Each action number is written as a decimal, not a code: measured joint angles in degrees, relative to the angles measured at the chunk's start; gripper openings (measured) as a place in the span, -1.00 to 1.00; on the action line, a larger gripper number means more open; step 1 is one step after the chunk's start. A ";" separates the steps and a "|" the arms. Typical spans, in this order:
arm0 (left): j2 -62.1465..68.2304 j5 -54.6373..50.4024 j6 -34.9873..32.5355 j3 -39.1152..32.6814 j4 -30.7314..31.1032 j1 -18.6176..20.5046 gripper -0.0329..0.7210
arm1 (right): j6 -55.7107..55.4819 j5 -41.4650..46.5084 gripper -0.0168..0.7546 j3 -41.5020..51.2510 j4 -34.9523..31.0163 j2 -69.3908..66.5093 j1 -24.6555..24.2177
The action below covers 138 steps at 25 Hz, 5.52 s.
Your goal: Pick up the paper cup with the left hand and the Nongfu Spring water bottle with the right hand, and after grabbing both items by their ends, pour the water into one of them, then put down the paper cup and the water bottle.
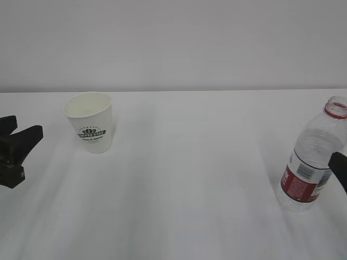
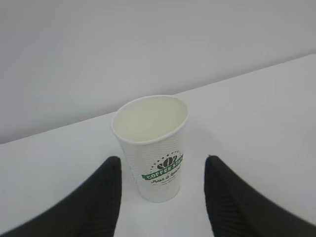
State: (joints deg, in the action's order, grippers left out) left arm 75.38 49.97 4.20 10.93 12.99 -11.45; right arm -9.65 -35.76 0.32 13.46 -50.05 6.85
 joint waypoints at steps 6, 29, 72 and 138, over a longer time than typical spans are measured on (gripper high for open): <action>0.00 0.49 0.10 0.00 0.89 0.00 0.14 | 0.13 -5.28 0.57 0.00 -0.05 -6.02 0.00; 0.00 0.89 0.10 0.00 2.07 0.00 0.14 | 1.11 -28.62 0.56 0.00 -4.22 -35.58 0.00; 3.12 7.31 0.20 0.00 2.30 0.00 0.16 | 1.71 -29.89 0.79 -7.42 -5.05 -54.29 0.00; 8.08 9.58 0.30 0.00 2.30 0.00 0.11 | 6.74 -26.97 0.07 -7.50 -7.62 -42.85 0.00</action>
State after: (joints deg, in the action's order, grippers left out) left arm 83.45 59.55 4.50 10.93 15.29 -11.45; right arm -2.91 -62.72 -7.18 5.84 -92.90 6.85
